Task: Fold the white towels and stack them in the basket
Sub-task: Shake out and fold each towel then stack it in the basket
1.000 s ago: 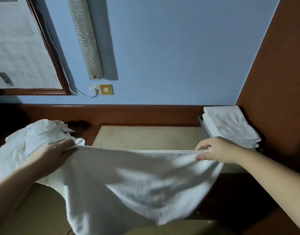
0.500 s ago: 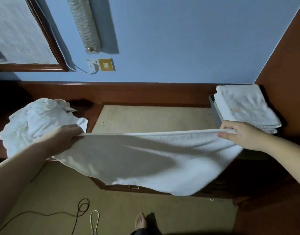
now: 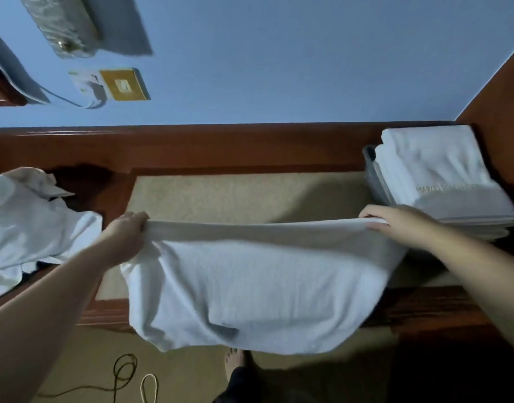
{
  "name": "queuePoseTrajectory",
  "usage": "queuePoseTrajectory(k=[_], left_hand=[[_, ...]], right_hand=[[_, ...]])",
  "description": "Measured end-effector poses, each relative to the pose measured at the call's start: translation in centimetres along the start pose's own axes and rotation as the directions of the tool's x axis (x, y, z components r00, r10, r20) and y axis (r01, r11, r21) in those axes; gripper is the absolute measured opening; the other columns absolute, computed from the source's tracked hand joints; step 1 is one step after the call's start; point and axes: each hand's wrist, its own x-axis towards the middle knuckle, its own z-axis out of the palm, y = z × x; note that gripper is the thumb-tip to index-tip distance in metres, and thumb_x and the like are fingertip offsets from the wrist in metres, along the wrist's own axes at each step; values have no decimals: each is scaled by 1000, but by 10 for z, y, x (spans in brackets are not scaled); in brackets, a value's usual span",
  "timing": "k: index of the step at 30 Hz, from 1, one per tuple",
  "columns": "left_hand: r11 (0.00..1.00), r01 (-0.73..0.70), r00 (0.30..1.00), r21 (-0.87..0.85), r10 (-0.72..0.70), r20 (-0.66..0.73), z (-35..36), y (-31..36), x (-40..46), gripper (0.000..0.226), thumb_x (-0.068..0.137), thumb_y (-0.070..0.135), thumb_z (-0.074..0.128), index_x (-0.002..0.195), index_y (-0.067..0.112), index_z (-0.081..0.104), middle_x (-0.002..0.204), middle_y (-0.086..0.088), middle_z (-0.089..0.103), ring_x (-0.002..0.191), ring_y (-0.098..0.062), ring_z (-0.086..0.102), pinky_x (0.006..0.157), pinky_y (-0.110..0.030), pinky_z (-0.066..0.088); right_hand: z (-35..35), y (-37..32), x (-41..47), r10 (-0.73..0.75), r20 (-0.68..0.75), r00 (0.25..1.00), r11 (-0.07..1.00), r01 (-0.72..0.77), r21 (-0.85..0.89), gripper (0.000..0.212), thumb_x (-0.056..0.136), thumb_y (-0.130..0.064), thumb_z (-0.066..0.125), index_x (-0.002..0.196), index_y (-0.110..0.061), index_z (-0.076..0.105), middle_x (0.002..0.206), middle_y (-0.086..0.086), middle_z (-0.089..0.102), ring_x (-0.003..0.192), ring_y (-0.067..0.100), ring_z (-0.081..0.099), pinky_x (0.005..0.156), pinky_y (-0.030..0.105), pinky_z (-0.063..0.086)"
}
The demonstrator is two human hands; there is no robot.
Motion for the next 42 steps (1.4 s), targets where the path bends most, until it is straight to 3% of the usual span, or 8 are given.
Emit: queuePoseTrajectory(k=[5,9,13,17,21,30,34,42], left_hand=[[994,53,989,-99,-38,145,15,38,46,23,103,18,49,112,10,68,118,-23,69,106,-39,62,90,-42,48],[996,-57,964,71,36,263,43,47,74,46,95,72,49,88,27,57,86,3,61,85,-22,60,74,-39,47],[967,-117,965,227,56,257,72,60,100,37,105,53,44,112,23,63,98,-5,58,104,-32,59,80,-43,50],[993,1,977,116,-25,211,96,75,117,33,104,37,51,113,10,67,109,-15,60,107,-40,60,84,-43,49],[982,143,958,124,-169,231,123,82,123,27,100,22,53,124,10,56,120,-23,54,115,-46,54,98,-51,48],[931,45,997,363,-63,35,111,85,194,32,87,19,56,118,15,50,113,-22,54,109,-45,51,97,-56,43],[941,49,998,334,-30,-60,89,92,269,36,84,12,53,119,14,49,113,-22,54,109,-44,50,95,-54,42],[964,257,965,68,-253,-65,138,73,332,30,103,32,43,119,9,55,130,-21,60,126,-43,49,105,-57,40]], right_hand=[[30,16,64,46,15,999,989,-43,-143,14,108,-41,45,95,-35,49,90,-5,55,84,21,58,77,42,50],[61,21,104,108,59,992,954,-87,-287,10,101,-7,53,108,-11,59,109,7,52,107,31,60,86,35,45],[86,9,134,91,113,989,962,-58,-267,42,90,2,53,126,-18,52,112,8,55,100,33,64,78,37,48],[94,-3,161,197,69,978,943,-170,-286,15,83,-12,54,94,-22,53,98,5,58,102,33,64,84,38,47],[109,-5,182,346,21,938,937,-344,-64,15,82,-6,54,79,-18,46,100,10,64,102,37,65,83,39,49],[105,14,263,191,-249,950,921,-261,-290,17,96,-13,49,102,-14,65,104,9,68,98,30,61,87,43,42],[71,17,338,198,-309,930,900,-298,-320,13,94,-19,53,96,-16,65,101,7,70,97,28,62,89,43,45],[98,25,398,397,-237,887,853,-452,-260,26,86,-24,52,104,-13,69,110,10,69,111,33,55,95,45,37]])
